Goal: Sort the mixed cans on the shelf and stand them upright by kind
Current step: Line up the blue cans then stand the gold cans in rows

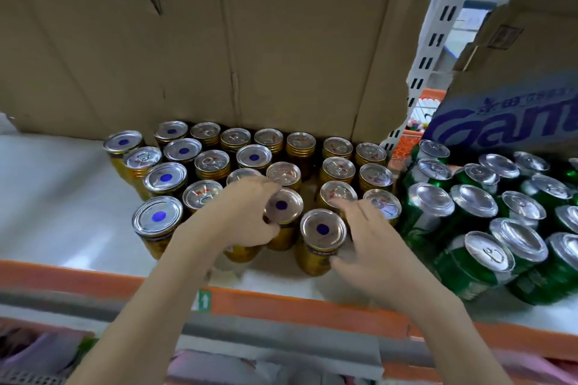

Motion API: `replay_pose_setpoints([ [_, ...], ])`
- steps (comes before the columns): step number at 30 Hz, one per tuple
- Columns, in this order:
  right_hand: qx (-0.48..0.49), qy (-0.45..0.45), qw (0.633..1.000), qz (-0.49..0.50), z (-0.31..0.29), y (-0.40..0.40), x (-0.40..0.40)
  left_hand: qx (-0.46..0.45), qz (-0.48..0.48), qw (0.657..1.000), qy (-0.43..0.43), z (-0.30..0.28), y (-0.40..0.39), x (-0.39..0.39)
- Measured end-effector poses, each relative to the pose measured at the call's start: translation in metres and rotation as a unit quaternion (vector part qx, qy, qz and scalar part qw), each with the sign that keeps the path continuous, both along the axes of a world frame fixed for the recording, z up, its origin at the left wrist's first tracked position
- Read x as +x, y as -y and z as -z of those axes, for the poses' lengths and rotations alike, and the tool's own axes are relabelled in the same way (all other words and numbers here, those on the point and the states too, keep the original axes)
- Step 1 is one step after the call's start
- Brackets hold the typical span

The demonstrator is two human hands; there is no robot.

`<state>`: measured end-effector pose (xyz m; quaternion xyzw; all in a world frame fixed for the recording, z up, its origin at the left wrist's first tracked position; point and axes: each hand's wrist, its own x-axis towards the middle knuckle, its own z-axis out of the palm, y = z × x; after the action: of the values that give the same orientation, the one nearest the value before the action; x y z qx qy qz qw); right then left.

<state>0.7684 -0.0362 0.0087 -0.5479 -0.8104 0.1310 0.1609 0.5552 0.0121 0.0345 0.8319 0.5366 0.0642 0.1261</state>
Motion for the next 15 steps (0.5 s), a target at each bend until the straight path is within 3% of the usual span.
replay_pose_setpoints([
  [7, -0.035, -0.129, 0.987, 0.092, 0.027, 0.007, -0.03, 0.078, -0.009, 0.981, -0.18, 0.019, 0.003, 0.014],
  [15, -0.071, -0.307, 0.928, 0.198, 0.077, 0.016, -0.032, 0.134, -0.028, 0.974, -0.179, 0.027, 0.008, 0.024],
])
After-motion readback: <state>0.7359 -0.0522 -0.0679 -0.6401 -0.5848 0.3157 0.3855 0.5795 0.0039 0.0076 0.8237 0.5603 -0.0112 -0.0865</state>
